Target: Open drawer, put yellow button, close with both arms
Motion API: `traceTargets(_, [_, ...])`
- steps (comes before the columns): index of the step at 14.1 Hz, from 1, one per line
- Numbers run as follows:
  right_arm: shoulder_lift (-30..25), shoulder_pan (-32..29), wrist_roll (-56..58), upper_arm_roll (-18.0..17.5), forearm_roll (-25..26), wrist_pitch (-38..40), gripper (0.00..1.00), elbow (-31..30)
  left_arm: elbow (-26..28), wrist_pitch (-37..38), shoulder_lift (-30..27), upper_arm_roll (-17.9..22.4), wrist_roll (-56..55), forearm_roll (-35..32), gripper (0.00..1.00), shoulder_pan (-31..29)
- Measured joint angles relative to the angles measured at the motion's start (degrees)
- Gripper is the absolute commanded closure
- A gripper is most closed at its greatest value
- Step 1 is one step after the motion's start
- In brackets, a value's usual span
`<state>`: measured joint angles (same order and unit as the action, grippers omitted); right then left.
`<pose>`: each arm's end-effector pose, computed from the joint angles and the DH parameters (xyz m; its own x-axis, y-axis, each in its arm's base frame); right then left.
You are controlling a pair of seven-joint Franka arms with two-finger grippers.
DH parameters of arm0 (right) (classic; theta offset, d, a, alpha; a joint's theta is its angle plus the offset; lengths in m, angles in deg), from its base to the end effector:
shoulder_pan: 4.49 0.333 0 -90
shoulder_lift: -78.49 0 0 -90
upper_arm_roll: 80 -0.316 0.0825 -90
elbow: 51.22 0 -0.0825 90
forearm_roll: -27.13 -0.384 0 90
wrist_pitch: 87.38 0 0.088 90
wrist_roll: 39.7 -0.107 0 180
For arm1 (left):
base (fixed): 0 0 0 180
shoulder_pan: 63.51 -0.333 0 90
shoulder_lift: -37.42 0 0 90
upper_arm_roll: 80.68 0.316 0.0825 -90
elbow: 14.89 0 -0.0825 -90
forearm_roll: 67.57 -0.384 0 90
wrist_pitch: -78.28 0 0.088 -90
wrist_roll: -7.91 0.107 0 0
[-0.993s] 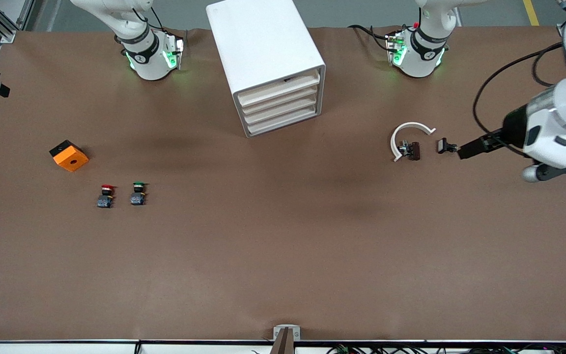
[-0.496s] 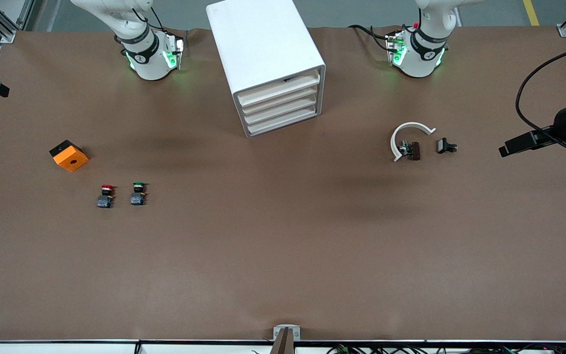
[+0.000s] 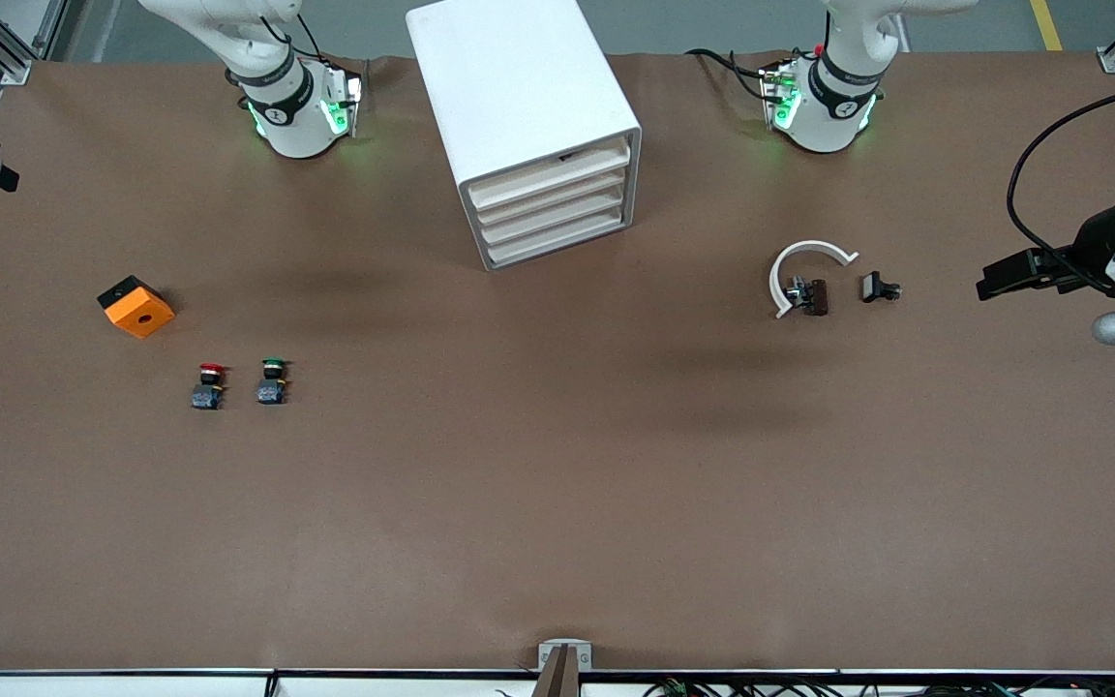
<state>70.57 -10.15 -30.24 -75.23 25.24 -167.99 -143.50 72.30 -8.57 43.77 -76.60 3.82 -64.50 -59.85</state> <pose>0.4851 -0.0887 0.6645 0.9983 -0.0099 -0.0576 -0.0130 -0.9984 -0.0545 0.5802 -0.0039 0.5803 0.9900 0.0761 -0.1191 0.0810 -0.9960 0.0372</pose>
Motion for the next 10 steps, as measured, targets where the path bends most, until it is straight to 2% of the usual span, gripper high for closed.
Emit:
traceTargets(2, [0.0,0.0,0.0,0.0,0.0,0.0,0.00,0.0,1.6,-1.0,-2.2,0.2,0.6,-0.2,0.00,-0.2])
traceTargets(6, [0.0,0.0,0.0,0.0,0.0,0.0,0.00,-0.1,8.4,-5.3,-8.5,-0.2,0.9,-2.2,0.00,-0.1])
traceTargets(10, [0.0,0.0,0.0,0.0,0.0,0.0,0.00,-0.2,8.8,-5.0,-10.9,-1.3,0.8,-2.2,0.00,0.2])
